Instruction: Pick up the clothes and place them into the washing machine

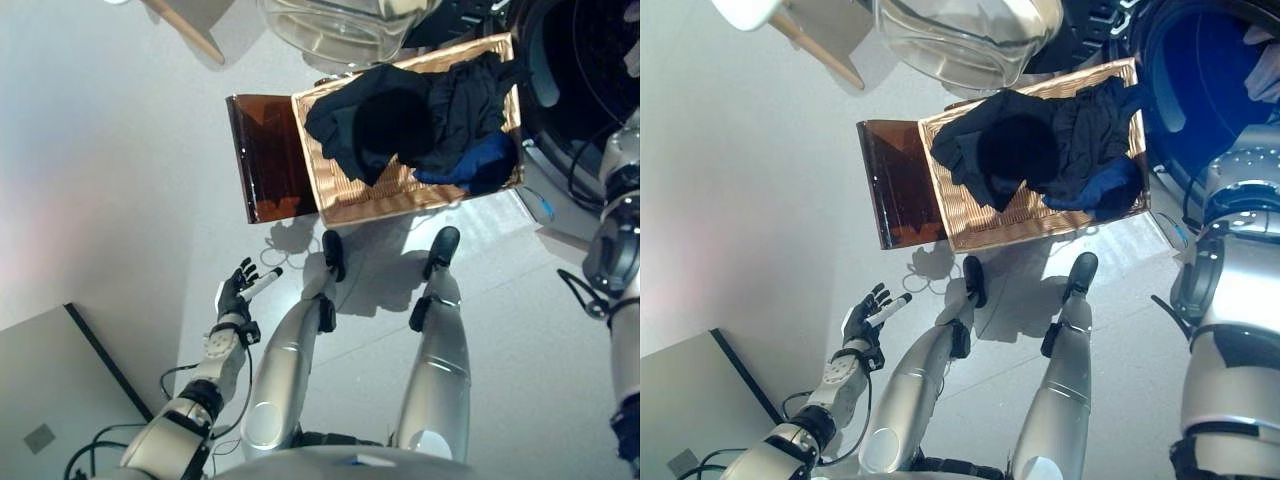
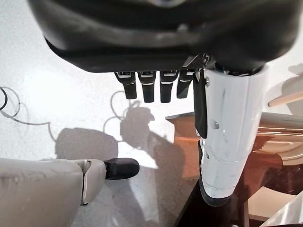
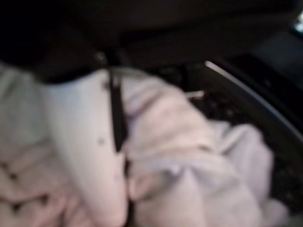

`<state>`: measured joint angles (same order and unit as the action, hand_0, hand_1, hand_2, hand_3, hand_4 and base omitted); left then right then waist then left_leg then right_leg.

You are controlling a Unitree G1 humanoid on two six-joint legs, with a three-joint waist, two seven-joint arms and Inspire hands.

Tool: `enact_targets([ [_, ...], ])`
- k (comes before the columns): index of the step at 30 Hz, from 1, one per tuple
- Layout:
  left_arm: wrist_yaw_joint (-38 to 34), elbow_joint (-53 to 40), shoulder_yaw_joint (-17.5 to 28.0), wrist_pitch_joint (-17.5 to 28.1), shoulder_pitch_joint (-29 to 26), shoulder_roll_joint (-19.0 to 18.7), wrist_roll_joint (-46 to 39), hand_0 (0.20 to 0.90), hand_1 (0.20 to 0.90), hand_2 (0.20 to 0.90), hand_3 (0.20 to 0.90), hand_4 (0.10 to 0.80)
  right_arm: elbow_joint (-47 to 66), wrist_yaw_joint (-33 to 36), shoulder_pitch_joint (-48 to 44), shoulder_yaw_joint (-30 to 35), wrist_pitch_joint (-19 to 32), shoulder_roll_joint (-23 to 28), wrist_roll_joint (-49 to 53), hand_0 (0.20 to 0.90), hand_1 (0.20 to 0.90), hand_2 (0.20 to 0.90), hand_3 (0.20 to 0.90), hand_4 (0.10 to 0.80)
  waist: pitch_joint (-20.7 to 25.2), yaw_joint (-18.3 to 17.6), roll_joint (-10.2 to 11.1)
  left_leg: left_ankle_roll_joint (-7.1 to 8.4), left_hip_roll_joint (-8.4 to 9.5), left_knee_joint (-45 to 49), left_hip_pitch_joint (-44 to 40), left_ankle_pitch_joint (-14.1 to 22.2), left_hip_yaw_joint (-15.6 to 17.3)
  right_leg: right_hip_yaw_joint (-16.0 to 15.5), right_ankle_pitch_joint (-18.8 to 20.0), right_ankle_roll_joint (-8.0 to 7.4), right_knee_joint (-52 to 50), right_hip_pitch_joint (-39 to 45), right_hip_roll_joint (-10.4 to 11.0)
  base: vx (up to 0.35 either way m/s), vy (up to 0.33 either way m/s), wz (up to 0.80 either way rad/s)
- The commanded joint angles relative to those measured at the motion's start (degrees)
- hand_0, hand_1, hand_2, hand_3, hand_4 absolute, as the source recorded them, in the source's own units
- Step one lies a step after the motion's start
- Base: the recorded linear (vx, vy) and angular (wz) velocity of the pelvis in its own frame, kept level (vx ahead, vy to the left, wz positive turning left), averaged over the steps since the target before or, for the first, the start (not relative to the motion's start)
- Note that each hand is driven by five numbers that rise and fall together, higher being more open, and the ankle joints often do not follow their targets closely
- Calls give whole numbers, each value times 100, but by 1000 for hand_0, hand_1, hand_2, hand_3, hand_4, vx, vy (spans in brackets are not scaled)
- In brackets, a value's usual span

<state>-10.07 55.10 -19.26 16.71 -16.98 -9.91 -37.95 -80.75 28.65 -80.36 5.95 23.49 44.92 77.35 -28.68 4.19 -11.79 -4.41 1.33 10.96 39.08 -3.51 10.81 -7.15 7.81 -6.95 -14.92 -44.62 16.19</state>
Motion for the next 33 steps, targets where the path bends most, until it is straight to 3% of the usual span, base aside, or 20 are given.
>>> enact_targets([
  [1, -173, 81, -40, 223, 560, -410, -139, 900, 900, 900, 900, 800, 296, -238, -409, -932, 283, 724, -636, 900, 900, 900, 900, 800, 479, 17, -68, 688, -160, -86, 184, 35, -286, 26, -980, -53, -1083, -17, -174, 0, 0, 0],
  [22, -171, 148, 48, 227, 581, -464, -135, 900, 900, 900, 900, 800, 267, -241, -386, -1134, 67, 557, -1029, 900, 900, 900, 900, 800, 501, 10, 37, 689, -182, -71, 140, 62, -253, -7, -924, -50, -959, 94, -207, -2, 3, -1],
  [33, -185, 62, 152, 309, 560, -500, -64, 900, 900, 900, 900, 800, 367, -213, -110, -1767, -450, 236, -2527, 900, 900, 900, 900, 800, 435, -5, 161, 687, -225, -36, 68, 68, -213, -44, -884, -31, -889, 220, -249, -1, 1, -1],
])
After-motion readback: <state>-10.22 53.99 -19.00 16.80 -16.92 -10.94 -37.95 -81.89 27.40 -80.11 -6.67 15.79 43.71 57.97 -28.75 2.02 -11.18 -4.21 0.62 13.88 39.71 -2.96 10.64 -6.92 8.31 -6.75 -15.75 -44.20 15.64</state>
